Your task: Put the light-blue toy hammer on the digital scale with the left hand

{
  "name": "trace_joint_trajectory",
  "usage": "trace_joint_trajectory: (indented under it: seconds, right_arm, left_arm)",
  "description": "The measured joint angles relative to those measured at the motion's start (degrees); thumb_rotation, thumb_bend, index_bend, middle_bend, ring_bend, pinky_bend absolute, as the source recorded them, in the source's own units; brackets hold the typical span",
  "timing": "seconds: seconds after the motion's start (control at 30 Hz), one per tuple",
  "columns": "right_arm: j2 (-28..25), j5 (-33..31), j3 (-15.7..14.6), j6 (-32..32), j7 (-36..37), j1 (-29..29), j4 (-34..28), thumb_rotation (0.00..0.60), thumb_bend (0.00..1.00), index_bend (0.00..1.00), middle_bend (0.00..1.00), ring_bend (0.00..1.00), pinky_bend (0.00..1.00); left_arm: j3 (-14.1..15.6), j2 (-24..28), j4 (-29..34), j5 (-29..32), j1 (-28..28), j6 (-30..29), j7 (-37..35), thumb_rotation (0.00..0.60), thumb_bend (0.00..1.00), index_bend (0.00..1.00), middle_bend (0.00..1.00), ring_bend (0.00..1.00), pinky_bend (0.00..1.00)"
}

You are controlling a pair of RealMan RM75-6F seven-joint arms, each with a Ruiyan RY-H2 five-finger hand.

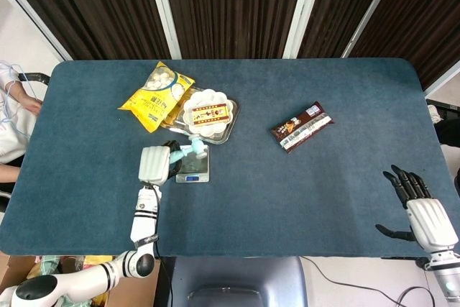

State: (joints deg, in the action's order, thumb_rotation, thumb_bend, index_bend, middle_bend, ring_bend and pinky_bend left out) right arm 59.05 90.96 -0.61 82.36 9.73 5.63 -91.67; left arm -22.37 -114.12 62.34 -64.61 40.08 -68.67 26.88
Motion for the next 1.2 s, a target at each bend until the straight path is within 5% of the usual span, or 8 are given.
trace_joint_trajectory:
  seconds: [0.47, 1.03, 1.13, 1.2]
  right_arm:
    - [-1.16, 0.72, -0.57, 0.31, 3.06, -0.47, -0.1, 0.6, 0.06, 0.0, 0.0, 0.0, 0.0]
    - [-1.0, 0.96, -0.49, 0.81, 2.46, -0.76, -0.07, 0.6, 0.06, 0.0, 0.0, 0.0, 0.0]
    - [-0.96, 1.16, -0.59, 0.81, 2.21, -0.78, -0.12, 0.6, 0.06, 0.0, 0.0, 0.0, 0.0]
    - [-0.89, 1.24, -0.65, 0.85, 1.88, -0.84, -0.16, 0.6, 0.06, 0.0, 0.0, 0.0, 0.0]
  left_arm:
    - [2.59, -3.37, -6.33, 0.92, 0.44, 1.42, -0.62, 0.6, 0.43, 0.36, 0.37, 1.0, 1.0]
    - [3.27, -0.29, 0.44, 1.26, -0.84, 0.2, 1.43, 0.6, 0.41, 0.12, 0.14, 1.0, 1.0]
    - [4.43, 3.12, 6.02, -0.19, -2.73, -1.65, 0.83, 0.6, 0.41, 0.09, 0.12, 0.91, 1.0]
    - [5.87, 6.92, 11.11, -2.25, -4.81, -3.7, -0.46, 0.6, 0.41, 0.07, 0.11, 0.72, 0.94]
